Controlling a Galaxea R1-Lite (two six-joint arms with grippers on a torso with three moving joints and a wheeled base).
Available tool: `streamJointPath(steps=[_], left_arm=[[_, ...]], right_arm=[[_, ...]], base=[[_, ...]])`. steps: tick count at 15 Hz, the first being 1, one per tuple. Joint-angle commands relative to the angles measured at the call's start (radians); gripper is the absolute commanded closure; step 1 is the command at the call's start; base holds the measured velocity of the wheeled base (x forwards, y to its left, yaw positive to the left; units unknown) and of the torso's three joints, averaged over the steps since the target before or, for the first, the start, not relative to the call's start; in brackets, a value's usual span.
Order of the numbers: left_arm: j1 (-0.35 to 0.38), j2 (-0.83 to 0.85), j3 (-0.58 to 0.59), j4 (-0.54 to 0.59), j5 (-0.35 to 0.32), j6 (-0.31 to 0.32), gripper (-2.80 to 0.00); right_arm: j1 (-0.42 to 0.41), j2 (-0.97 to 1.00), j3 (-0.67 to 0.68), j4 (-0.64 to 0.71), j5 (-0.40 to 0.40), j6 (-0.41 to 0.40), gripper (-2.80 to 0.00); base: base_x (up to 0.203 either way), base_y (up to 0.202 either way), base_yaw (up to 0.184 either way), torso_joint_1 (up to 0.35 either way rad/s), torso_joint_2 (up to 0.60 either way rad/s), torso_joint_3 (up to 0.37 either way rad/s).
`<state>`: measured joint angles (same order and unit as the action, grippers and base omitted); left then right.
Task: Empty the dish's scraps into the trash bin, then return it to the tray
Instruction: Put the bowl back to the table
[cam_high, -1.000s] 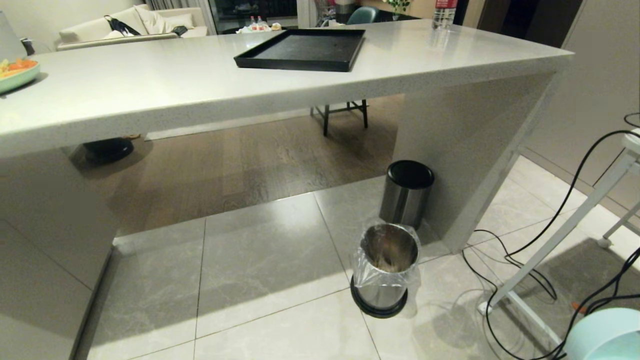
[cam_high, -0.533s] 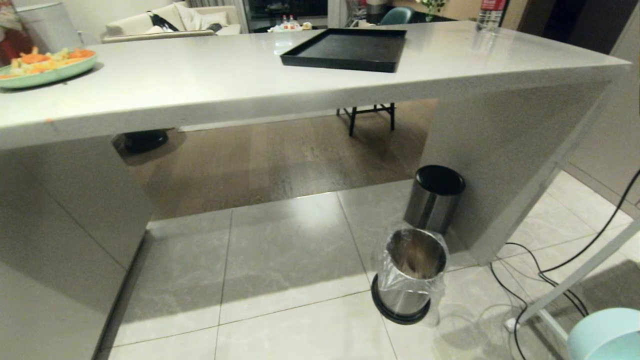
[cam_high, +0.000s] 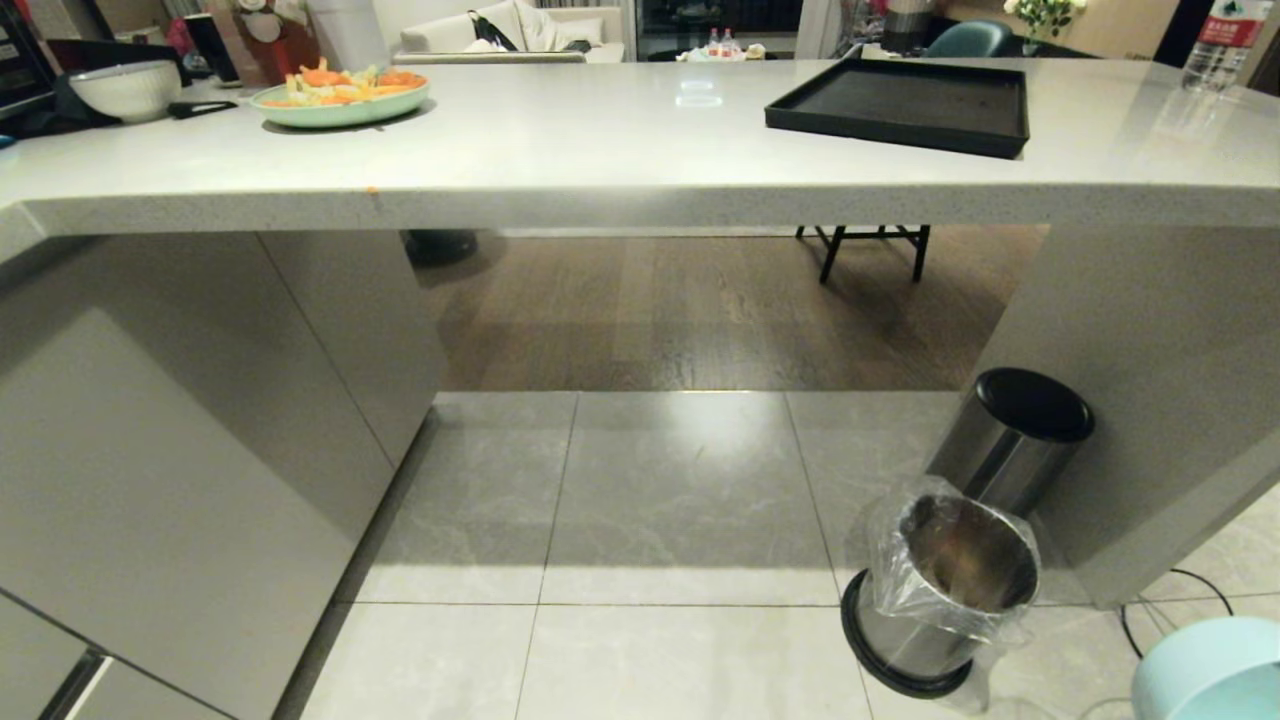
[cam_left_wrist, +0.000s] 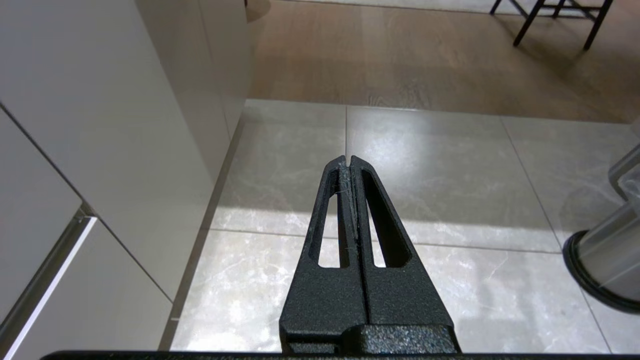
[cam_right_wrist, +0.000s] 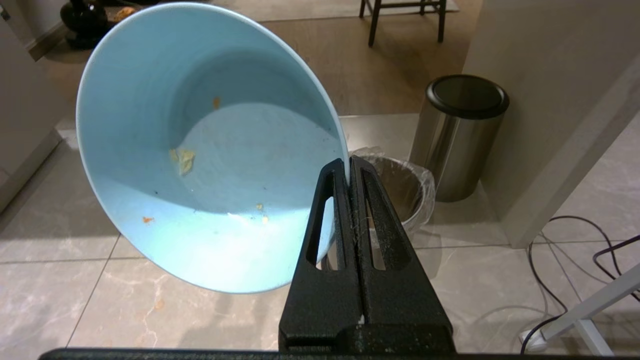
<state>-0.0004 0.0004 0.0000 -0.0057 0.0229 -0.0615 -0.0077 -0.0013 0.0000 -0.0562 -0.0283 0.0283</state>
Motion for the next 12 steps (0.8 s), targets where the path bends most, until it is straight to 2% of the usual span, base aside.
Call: streamJointPath(steps=[1, 9, 12], left_arm=[[0.0, 0.001, 0.0, 0.0, 0.0, 0.0, 0.0], [0.0, 0.001, 0.0, 0.0, 0.0, 0.0, 0.0], [0.0, 0.001, 0.0, 0.0, 0.0, 0.0, 0.0]], right_arm=[[0.0, 0.001, 0.0, -0.001, -0.001, -0.001, 0.0], [0.0, 0.001, 0.0, -0.001, 0.001, -0.001, 0.0], [0.0, 0.001, 0.0, -0.001, 0.001, -0.001, 0.0]], base=[[0.0, 0.0, 0.0, 0.0, 0.0, 0.0], [0.0, 0.0, 0.0, 0.0, 0.0, 0.0], [0.172, 0.0, 0.002, 0.006, 0.0, 0.002]])
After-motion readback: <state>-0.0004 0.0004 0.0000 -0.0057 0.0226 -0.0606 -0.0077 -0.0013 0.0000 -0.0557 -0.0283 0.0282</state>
